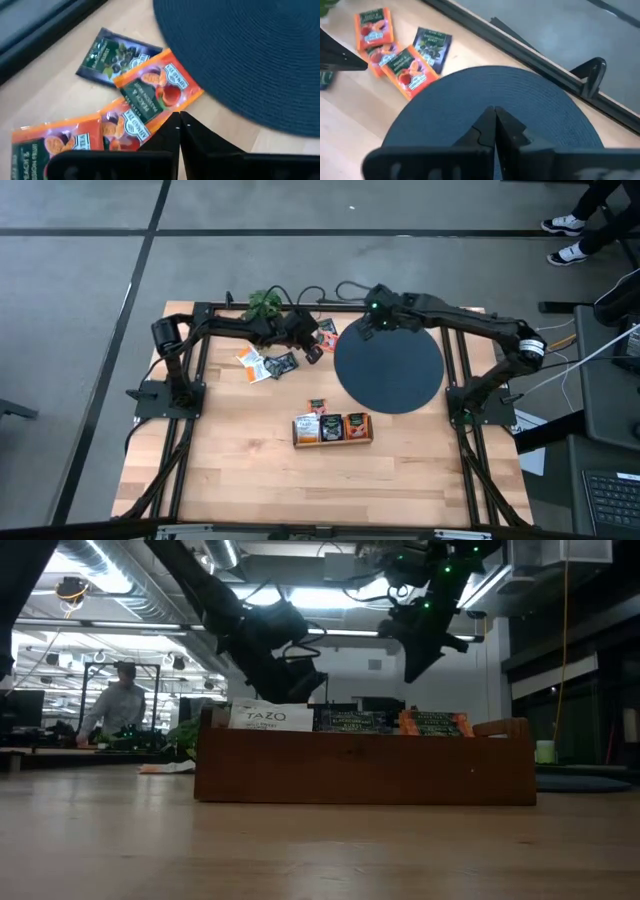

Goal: Pick & Place Tea
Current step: Put the orange tea bag into the right section of the wooden organizer

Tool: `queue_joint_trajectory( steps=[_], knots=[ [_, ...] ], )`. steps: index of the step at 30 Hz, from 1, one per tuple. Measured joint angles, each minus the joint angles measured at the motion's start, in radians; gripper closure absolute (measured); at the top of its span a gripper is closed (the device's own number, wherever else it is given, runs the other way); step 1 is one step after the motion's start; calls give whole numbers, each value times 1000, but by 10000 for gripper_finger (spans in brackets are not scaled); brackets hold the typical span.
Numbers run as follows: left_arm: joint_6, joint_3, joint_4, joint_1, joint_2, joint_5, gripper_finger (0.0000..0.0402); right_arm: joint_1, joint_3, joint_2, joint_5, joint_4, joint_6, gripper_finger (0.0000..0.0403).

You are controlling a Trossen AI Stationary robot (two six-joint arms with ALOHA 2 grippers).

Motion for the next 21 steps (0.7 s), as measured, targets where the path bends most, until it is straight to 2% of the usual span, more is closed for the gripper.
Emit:
queue_joint_trajectory(
  steps=[4,9,13,17,21],
  knots=[
    [-41,0,28,18,16,83,399,-47,0,-22,-51,10,-18,399],
    [-46,-2,41,19,35,97,399,-80,0,-22,-86,10,-21,390],
    [-29,11,39,17,34,49,399,-88,0,-22,-87,18,-22,396],
    [20,79,-4,11,35,20,399,-90,0,-22,-88,18,-22,397],
    [101,209,-169,-15,86,-42,399,-90,0,-22,-88,26,-20,389]
  ],
)
